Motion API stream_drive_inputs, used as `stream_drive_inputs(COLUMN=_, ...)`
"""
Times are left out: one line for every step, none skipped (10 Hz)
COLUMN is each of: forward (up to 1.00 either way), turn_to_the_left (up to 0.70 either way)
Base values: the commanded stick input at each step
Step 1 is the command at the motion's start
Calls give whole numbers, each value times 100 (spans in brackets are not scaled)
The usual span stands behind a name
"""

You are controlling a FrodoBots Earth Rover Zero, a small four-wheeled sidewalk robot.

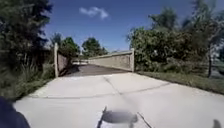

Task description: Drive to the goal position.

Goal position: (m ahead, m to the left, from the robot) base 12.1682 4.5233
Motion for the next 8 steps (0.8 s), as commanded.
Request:
stream_drive_inputs(forward=70, turn_to_the_left=35)
stream_drive_inputs(forward=70, turn_to_the_left=6)
stream_drive_inputs(forward=70, turn_to_the_left=0)
stream_drive_inputs(forward=70, turn_to_the_left=0)
stream_drive_inputs(forward=70, turn_to_the_left=0)
stream_drive_inputs(forward=70, turn_to_the_left=0)
stream_drive_inputs(forward=70, turn_to_the_left=0)
stream_drive_inputs(forward=70, turn_to_the_left=0)
